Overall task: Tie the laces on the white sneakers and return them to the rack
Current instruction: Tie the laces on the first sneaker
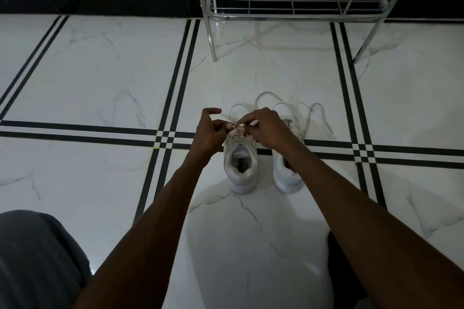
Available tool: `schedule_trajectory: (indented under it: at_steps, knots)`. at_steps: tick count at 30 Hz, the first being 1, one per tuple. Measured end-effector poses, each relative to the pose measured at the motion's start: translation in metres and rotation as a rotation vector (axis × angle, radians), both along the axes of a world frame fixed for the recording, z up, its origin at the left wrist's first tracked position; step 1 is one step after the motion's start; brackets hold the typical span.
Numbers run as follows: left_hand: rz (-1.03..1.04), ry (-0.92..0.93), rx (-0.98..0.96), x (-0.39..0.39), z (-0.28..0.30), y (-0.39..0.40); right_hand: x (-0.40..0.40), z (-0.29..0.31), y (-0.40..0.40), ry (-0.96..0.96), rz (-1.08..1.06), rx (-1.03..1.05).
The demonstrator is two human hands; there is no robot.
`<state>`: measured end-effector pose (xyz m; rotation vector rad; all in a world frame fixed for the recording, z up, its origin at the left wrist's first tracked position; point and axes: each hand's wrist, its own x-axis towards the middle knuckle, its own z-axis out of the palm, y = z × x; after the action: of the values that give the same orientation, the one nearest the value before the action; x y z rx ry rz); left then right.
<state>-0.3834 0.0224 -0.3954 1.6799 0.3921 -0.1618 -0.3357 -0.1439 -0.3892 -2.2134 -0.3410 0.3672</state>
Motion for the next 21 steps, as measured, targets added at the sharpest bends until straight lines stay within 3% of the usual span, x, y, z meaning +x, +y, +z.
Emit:
schedule_trajectory:
  at_steps: [3, 7, 11, 14, 21]
  knots:
    - [0.001, -0.034, 0.006, 0.0, -0.002, 0.001, 0.001, 0.001, 0.003, -0.173, 0.033, -0.134]
    - [-0.033, -0.063, -0.04, -0.002, 0.0, 0.005, -0.007, -0.007, 0.011, -0.247, -0.129, -0.129]
    - [-0.121, -0.077, -0.058, -0.002, -0.004, 0.007, -0.012, -0.012, 0.017, -0.182, -0.271, -0.018]
    - [-0.154, -0.112, 0.039, 0.0, -0.008, 0.001, -0.014, -0.01, 0.017, -0.136, -0.312, 0.085]
    - [-0.008, -0.15, 0.313, 0.005, -0.007, 0.001, -0.009, -0.004, -0.003, 0.068, -0.321, 0.143]
